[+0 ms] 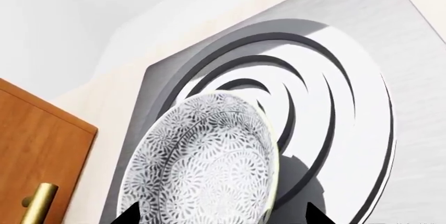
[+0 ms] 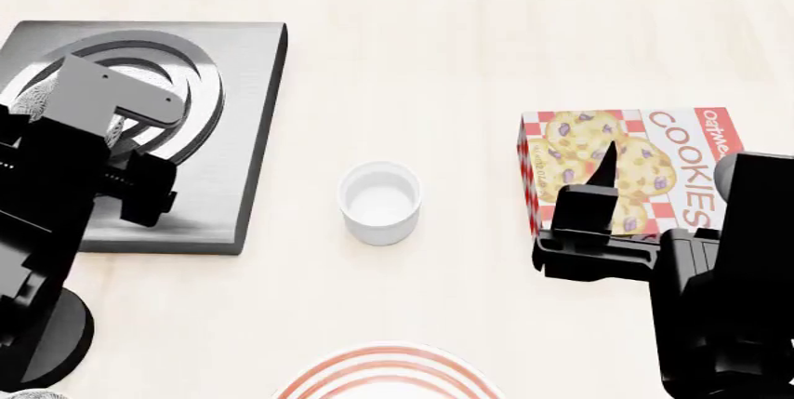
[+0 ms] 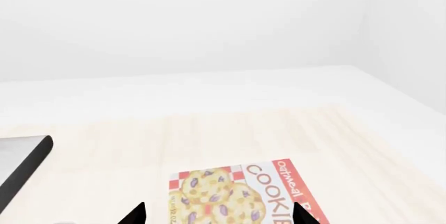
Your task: Pick the akita bowl on the stove and place it on the plate.
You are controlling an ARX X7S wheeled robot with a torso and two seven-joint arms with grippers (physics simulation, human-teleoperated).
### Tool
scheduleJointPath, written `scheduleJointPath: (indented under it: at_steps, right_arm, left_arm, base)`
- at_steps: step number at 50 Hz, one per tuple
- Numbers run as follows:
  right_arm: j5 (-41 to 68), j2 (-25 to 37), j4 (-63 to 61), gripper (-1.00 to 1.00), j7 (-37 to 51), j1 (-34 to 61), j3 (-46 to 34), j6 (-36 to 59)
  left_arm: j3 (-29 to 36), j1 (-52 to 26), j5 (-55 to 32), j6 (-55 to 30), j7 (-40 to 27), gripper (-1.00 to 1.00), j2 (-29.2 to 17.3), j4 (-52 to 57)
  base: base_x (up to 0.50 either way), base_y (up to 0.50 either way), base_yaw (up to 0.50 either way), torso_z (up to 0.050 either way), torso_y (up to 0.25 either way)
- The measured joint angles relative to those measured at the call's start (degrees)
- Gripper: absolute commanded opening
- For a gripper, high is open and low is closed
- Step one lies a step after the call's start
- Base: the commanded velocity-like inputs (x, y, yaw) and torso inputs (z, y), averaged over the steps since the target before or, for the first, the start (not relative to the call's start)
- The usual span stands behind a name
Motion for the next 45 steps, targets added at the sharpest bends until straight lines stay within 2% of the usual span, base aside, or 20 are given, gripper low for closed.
scheduleJointPath:
  at_steps: [7, 8, 45]
  right_arm:
    - [0.2, 0.1, 0.0, 1.00, 0.1, -0.1, -0.1, -0.1]
    - [0.2, 0.1, 0.0, 1.00, 0.2, 0.0, -0.1, -0.1]
    - [1.1, 0.5, 0.3, 1.00, 1.0, -0.1, -0.2, -0.5]
  left_arm:
    - [0.1, 0.1, -0.1, 0.1, 0.1, 1.00, -0.2, 0.2]
    - [0.1, 0.2, -0.1, 0.1, 0.1, -1.00, -0.2, 0.2]
    - [0.0, 0.1, -1.6, 1.7, 0.1, -1.00, -0.2, 2.0]
  base:
    - [0.00, 0.00, 0.00, 0.000, 0.000]
    - [0.00, 0.00, 0.00, 0.000, 0.000]
    - [0.00, 0.00, 0.00, 0.000, 0.000]
